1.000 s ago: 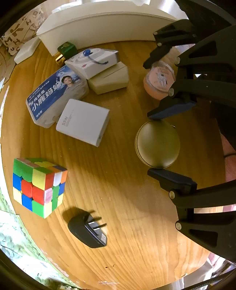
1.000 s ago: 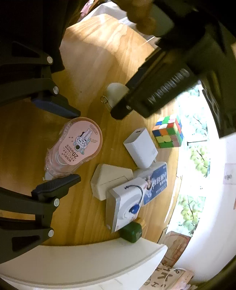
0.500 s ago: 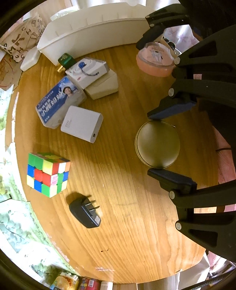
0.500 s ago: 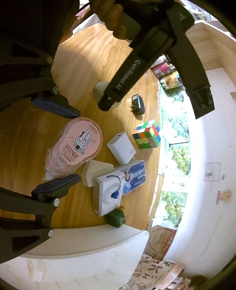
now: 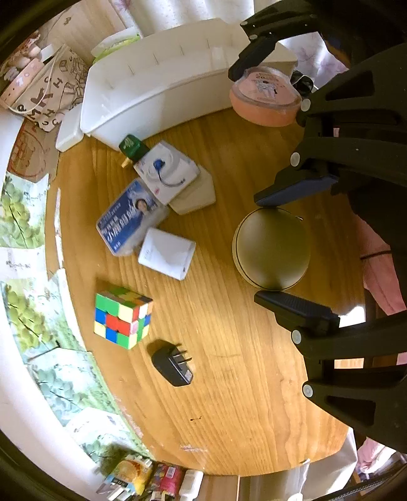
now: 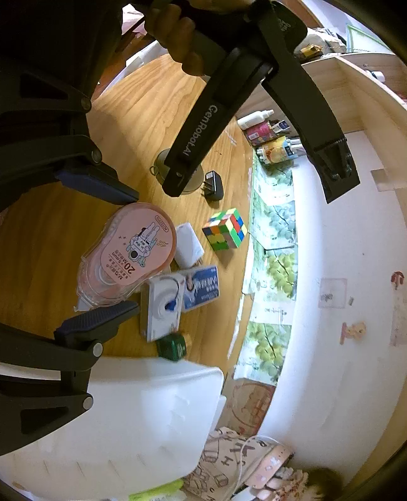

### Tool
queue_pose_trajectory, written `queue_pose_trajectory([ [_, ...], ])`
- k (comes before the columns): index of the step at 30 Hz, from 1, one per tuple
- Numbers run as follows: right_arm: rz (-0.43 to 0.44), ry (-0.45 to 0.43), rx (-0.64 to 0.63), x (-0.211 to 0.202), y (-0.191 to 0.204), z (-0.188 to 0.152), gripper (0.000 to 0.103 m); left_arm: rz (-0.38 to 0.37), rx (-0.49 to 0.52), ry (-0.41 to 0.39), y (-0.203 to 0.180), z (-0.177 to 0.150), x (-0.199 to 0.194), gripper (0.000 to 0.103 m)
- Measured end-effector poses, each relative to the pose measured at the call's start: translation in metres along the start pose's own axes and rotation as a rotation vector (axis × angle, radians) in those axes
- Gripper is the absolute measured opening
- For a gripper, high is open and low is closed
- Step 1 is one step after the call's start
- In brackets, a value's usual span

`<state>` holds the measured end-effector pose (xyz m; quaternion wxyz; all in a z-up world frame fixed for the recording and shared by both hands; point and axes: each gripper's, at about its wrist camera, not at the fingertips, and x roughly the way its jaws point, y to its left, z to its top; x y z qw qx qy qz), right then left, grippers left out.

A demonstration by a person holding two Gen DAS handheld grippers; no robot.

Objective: Organize rigid objects
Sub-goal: 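Carry the compact and tape dispenser with both tools over the white basket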

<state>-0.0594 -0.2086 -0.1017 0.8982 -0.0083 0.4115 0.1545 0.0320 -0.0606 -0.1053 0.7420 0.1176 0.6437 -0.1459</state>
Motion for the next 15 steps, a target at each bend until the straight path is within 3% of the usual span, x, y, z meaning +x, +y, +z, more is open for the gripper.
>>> queue_pose_trajectory([
  [15, 0.013, -0.001, -0.052, -0.047, -0.063, -0.005, 0.064, -0.017, 0.005, -0.072, -0.088, 0.012, -0.022, 0.059],
])
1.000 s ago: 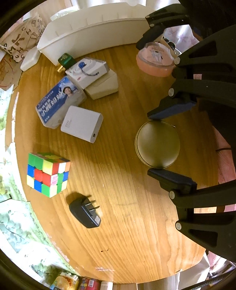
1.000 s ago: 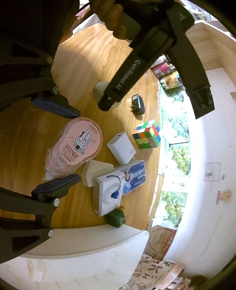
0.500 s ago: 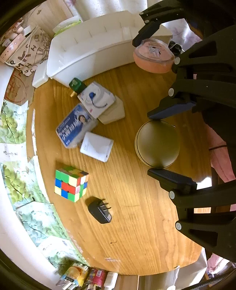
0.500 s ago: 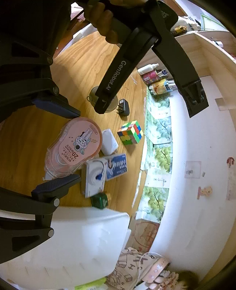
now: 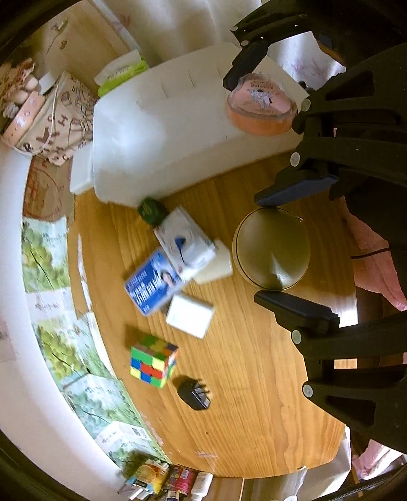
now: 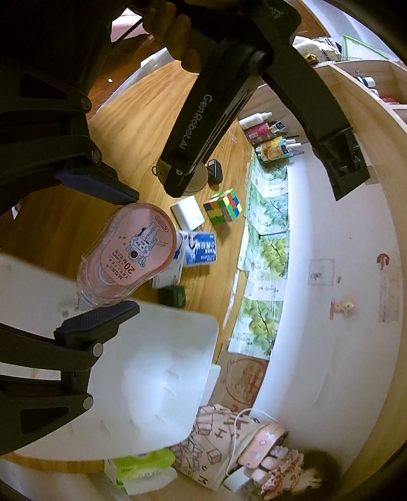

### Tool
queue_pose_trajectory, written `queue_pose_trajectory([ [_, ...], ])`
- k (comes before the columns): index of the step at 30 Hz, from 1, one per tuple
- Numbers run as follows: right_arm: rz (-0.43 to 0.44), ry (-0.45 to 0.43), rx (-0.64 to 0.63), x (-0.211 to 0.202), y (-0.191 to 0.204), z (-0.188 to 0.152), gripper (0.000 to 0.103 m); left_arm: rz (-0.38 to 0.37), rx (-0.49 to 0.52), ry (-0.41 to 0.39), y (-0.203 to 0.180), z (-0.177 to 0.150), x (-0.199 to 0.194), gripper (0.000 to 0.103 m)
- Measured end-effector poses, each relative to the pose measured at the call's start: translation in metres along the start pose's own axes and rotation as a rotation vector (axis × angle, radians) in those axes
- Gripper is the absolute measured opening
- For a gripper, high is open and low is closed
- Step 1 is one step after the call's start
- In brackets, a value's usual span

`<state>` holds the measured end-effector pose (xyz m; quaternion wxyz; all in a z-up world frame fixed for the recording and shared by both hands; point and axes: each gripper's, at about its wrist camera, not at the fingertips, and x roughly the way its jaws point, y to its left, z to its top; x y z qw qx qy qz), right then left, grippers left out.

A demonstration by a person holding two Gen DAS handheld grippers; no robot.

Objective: Organize rigid objects
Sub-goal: 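Carry the compact and tape dispenser with both tools over the white basket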

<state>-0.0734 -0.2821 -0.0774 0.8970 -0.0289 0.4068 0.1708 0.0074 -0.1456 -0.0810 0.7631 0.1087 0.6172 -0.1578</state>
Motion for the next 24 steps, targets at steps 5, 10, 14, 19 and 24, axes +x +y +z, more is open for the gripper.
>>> queue_pose_trajectory([
  [5, -0.005, -0.002, -0.012, -0.011, -0.024, -0.006, 0.064, -0.02, 0.013, -0.027, -0.031, 0.004, -0.003, 0.059],
  [10, -0.022, 0.003, -0.015, -0.02, -0.052, -0.014, 0.064, -0.052, 0.023, -0.066, -0.062, 0.009, -0.002, 0.059],
  [14, -0.035, 0.016, -0.019, -0.022, -0.073, -0.02, 0.064, -0.084, 0.027, -0.098, -0.082, 0.014, -0.001, 0.059],
  [19, -0.048, 0.033, -0.01, -0.026, -0.097, -0.028, 0.064, -0.132, 0.04, -0.148, -0.104, 0.023, -0.002, 0.059],
  [24, -0.067, 0.038, 0.019, -0.029, -0.117, -0.036, 0.064, -0.169, 0.075, -0.216, -0.123, 0.03, -0.005, 0.059],
])
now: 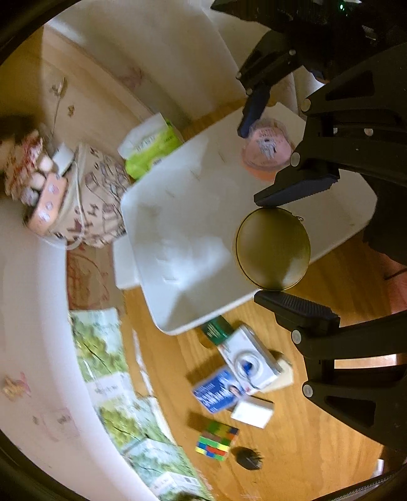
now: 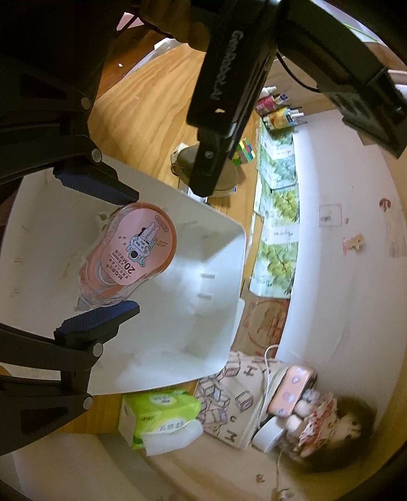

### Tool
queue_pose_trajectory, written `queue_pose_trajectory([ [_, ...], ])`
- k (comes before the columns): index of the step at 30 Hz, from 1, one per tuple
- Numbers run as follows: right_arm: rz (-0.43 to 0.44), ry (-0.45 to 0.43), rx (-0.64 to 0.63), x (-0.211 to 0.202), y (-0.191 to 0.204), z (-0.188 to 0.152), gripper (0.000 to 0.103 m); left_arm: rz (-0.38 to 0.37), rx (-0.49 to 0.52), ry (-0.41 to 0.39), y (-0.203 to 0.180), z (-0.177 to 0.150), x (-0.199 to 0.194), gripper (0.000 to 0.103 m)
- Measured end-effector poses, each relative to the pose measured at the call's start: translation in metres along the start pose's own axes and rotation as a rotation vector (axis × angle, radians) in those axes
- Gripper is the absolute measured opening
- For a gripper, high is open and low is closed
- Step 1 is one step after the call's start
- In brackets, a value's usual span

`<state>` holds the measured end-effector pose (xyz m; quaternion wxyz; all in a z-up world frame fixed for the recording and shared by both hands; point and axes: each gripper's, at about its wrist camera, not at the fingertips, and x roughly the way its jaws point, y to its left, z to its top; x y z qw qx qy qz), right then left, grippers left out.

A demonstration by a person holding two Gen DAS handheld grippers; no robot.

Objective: Organize rigid objects
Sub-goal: 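Carry the compact and tape dispenser with both tools over the white basket, then open the right tool to drop the tape dispenser while the left tool releases the compact, then lift both open tools out of the basket and back over the desk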

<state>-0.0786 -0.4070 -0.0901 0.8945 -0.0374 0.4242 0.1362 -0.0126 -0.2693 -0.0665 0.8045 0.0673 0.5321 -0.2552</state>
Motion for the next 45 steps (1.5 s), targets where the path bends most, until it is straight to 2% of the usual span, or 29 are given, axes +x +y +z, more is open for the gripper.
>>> queue_pose_trajectory([
  [8, -0.029, 0.007, 0.027, 0.001, -0.019, -0.005, 0.064, -0.039, 0.058, -0.091, -0.019, 0.009, 0.0, 0.059],
  [17, -0.032, 0.02, 0.042, 0.007, -0.027, -0.004, 0.066, -0.074, 0.064, -0.14, -0.02, 0.012, 0.0, 0.06],
  [19, -0.036, 0.026, 0.049, 0.008, -0.028, -0.002, 0.074, -0.082, 0.059, -0.155, -0.019, 0.012, -0.002, 0.072],
  [21, -0.037, 0.033, 0.054, 0.01, -0.028, -0.001, 0.074, -0.093, 0.057, -0.181, -0.018, 0.011, -0.007, 0.078],
  [24, -0.041, 0.047, 0.061, 0.013, -0.026, -0.001, 0.074, -0.103, 0.052, -0.228, -0.014, 0.01, -0.015, 0.079],
  [35, -0.054, 0.041, 0.068, 0.014, -0.01, 0.007, 0.074, -0.095, -0.013, -0.417, 0.021, -0.001, -0.05, 0.079],
  [45, -0.074, 0.024, 0.104, 0.02, 0.022, 0.023, 0.074, -0.067, -0.134, -0.468, 0.084, -0.015, -0.073, 0.079],
])
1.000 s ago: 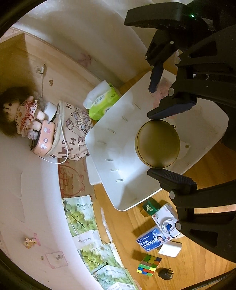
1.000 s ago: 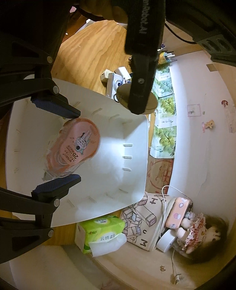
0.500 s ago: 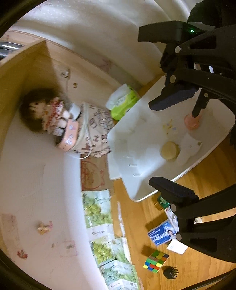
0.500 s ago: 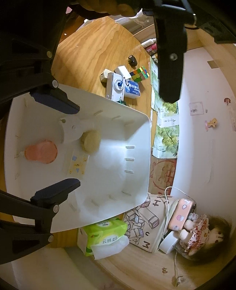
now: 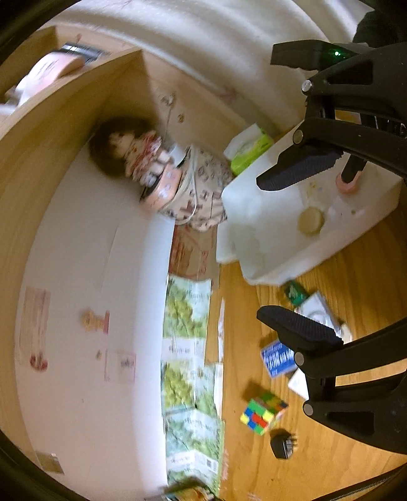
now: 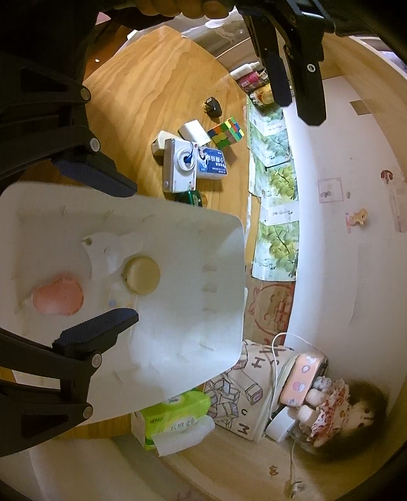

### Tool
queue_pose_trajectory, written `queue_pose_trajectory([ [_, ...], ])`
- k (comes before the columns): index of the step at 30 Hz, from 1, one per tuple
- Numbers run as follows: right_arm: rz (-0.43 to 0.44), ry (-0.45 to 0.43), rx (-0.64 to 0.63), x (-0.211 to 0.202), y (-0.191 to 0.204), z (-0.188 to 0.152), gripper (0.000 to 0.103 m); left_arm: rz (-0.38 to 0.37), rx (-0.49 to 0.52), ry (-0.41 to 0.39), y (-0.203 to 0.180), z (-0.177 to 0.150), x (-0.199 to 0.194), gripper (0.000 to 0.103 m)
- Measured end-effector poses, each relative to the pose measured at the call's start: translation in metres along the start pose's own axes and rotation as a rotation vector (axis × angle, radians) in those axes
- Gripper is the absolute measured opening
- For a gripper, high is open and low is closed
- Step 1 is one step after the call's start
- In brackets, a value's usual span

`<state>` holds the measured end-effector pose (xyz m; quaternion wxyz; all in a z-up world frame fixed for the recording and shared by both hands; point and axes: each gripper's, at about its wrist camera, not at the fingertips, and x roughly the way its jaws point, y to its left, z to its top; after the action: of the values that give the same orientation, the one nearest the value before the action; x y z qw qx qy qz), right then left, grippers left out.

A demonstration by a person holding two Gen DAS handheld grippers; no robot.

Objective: Organize rigid objects
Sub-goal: 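Lift both open tools out of the basket and back over the desk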

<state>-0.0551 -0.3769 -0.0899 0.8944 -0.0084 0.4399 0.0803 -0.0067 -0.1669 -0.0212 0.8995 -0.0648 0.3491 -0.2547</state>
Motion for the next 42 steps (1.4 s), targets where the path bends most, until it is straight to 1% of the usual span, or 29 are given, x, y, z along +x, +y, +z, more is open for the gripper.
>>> queue_pose_trajectory([
  [6, 0.004, -0.013, -0.015, 0.002, 0.03, 0.009, 0.074, 0.054, -0.052, -0.032, 0.04, 0.005, -0.018, 0.079],
  [8, 0.001, -0.02, -0.02, 0.004, 0.04, 0.013, 0.074, 0.086, -0.046, -0.048, 0.051, 0.007, -0.025, 0.079],
  [10, -0.001, -0.025, -0.025, 0.005, 0.049, 0.016, 0.077, 0.117, -0.033, -0.06, 0.062, 0.009, -0.03, 0.079],
  [16, 0.0, -0.043, -0.025, 0.01, 0.076, 0.025, 0.077, 0.174, -0.032, -0.076, 0.09, 0.012, -0.044, 0.079],
  [22, 0.015, -0.053, 0.017, 0.018, 0.095, 0.03, 0.077, 0.24, 0.003, -0.08, 0.113, 0.012, -0.056, 0.079],
  [27, 0.026, -0.044, 0.082, 0.029, 0.108, 0.031, 0.077, 0.273, 0.05, -0.037, 0.131, 0.009, -0.059, 0.079],
  [30, 0.023, -0.032, 0.124, 0.037, 0.116, 0.03, 0.077, 0.284, 0.08, 0.017, 0.142, 0.008, -0.056, 0.079],
  [38, 0.049, -0.001, 0.265, 0.058, 0.128, 0.03, 0.077, 0.298, 0.144, 0.126, 0.165, 0.003, -0.048, 0.079],
  [40, 0.058, 0.007, 0.301, 0.063, 0.129, 0.029, 0.078, 0.296, 0.159, 0.147, 0.168, 0.001, -0.045, 0.083],
  [42, 0.063, 0.015, 0.341, 0.07, 0.13, 0.029, 0.078, 0.284, 0.172, 0.17, 0.173, 0.0, -0.041, 0.083],
])
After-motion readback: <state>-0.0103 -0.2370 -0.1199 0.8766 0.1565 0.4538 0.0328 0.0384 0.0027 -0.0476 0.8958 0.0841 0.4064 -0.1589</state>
